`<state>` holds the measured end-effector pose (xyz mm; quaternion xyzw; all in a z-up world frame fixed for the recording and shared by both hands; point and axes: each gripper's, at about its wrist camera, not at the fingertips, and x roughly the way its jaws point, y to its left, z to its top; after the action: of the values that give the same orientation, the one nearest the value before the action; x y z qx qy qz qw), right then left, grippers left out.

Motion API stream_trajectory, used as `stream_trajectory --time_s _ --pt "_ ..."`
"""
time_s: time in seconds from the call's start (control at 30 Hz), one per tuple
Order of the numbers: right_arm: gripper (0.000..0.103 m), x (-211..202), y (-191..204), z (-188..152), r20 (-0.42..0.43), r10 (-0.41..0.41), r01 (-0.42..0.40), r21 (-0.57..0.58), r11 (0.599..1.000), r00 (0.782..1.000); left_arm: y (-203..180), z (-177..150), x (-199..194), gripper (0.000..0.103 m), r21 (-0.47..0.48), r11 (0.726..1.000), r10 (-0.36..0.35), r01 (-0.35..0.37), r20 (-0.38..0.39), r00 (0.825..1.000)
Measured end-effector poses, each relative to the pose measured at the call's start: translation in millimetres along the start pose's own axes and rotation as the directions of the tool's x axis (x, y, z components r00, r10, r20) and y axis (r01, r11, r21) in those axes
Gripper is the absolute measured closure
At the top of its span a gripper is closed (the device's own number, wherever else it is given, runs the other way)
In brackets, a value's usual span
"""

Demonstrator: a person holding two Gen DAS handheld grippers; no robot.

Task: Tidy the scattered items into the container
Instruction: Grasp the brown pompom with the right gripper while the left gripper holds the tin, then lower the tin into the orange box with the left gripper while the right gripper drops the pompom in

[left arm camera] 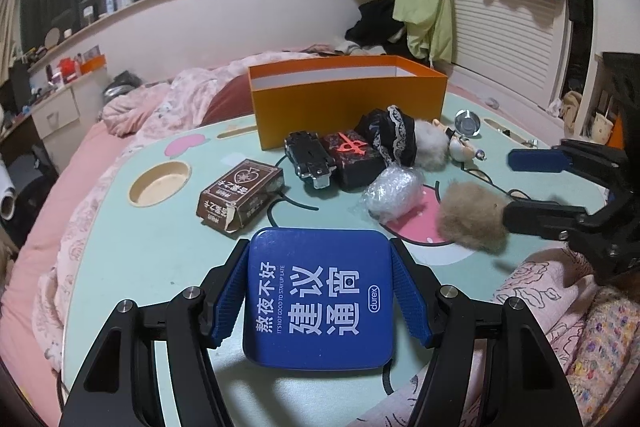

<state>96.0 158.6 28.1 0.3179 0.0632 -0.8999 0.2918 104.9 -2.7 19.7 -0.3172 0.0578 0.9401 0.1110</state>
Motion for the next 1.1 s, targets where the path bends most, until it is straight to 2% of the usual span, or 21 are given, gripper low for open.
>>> stream_trajectory --time_s 0.17,0.23,0.27,0.4,0.57,0.7,0.8,0.93,1.1 --pt "0.023 27.2 6.4 6.9 -0.098 0.025 -0.028 -0.031 0.999 0.995 1.4 -0.4 1.3 0.037 -0.003 1.0 -0.005 0.005 -0.007 1.0" --pt "0.06 37.6 8.9 4.2 -0.144 0.022 -0.028 -0.037 0.999 0.989 2.7 -0.4 1.3 0.037 -0.006 1.0 -0.007 0.007 -0.004 1.0" --pt "0.069 36.2 8.4 2.8 -0.136 0.018 -0.023 -0.035 0.999 0.991 3.2 -0.2 0.3 0.037 -0.007 1.0 -0.01 0.01 0.001 1.0" --pt "0.069 17.9 -5.2 1.0 -0.056 0.023 -0.021 0.027 0.999 0.998 3.8 4.5 -5.3 0.037 0.003 1.0 -0.018 0.017 0.021 1.0" --pt "0.069 7.4 -14.4 7.9 -0.028 0.027 -0.025 0.069 0.997 0.999 10.5 25.6 -15.8 0.037 -0.018 0.998 -0.061 0.062 0.065 0.996" --pt "0.069 -4.9 -17.7 27.6 0.02 0.034 -0.035 0.074 0.997 0.999 16.6 55.9 -22.4 0.037 -0.021 0.995 -0.09 0.093 0.118 0.989" --pt "0.069 -8.8 -22.2 48.3 0.051 0.011 -0.015 0.075 0.997 0.999 20.9 91.7 -19.2 0.037 -0.004 0.992 -0.126 0.128 0.151 0.98" --pt "0.069 1.5 -41.5 87.5 0.062 -0.034 0.027 0.113 0.993 0.997 26.6 146.6 10.0 0.037 -0.008 0.989 -0.145 0.148 0.133 0.98" --pt "0.069 38.0 -84.8 129.1 0.017 -0.079 0.072 0.255 0.964 0.997 34.7 201.0 75.9 0.037 -0.049 0.99 -0.132 0.135 0.053 0.99"
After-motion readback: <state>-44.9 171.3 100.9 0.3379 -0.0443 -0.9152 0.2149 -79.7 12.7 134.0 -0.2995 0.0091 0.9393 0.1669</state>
